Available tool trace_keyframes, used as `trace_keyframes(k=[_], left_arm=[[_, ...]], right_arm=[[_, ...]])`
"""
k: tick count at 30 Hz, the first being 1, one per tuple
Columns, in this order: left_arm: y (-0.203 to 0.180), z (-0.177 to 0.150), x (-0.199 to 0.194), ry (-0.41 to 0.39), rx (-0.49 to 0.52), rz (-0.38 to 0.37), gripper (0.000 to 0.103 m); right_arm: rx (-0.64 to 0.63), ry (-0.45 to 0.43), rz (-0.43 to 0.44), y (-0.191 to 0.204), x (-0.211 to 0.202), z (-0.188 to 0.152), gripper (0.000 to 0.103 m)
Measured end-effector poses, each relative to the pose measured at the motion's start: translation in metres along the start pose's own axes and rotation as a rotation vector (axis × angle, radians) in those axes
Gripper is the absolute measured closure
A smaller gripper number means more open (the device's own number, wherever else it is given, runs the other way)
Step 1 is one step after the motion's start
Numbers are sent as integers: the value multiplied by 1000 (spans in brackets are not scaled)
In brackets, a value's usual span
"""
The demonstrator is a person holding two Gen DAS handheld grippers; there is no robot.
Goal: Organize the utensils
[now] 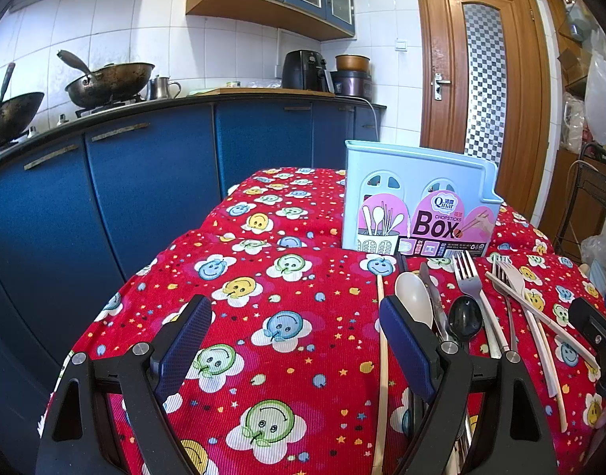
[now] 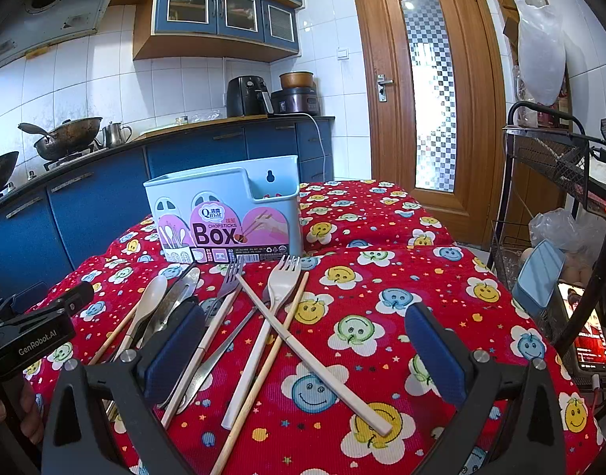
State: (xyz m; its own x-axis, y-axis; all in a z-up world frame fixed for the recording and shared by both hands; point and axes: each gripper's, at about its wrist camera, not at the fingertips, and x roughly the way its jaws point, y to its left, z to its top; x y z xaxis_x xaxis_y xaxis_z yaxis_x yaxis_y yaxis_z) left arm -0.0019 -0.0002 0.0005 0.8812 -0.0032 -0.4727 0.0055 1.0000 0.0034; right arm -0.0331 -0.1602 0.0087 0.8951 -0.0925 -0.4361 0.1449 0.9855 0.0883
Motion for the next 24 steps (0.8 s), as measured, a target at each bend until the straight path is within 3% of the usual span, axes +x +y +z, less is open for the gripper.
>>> trace_keyframes(k=[12,24], left_arm=[[1,0,0,-2,-1,2,16],[2,9,1,38,5,-11,15]], right_arm=[[-9,7,-1,2,1,0,0],[-29,82,58,2,5,20,0]])
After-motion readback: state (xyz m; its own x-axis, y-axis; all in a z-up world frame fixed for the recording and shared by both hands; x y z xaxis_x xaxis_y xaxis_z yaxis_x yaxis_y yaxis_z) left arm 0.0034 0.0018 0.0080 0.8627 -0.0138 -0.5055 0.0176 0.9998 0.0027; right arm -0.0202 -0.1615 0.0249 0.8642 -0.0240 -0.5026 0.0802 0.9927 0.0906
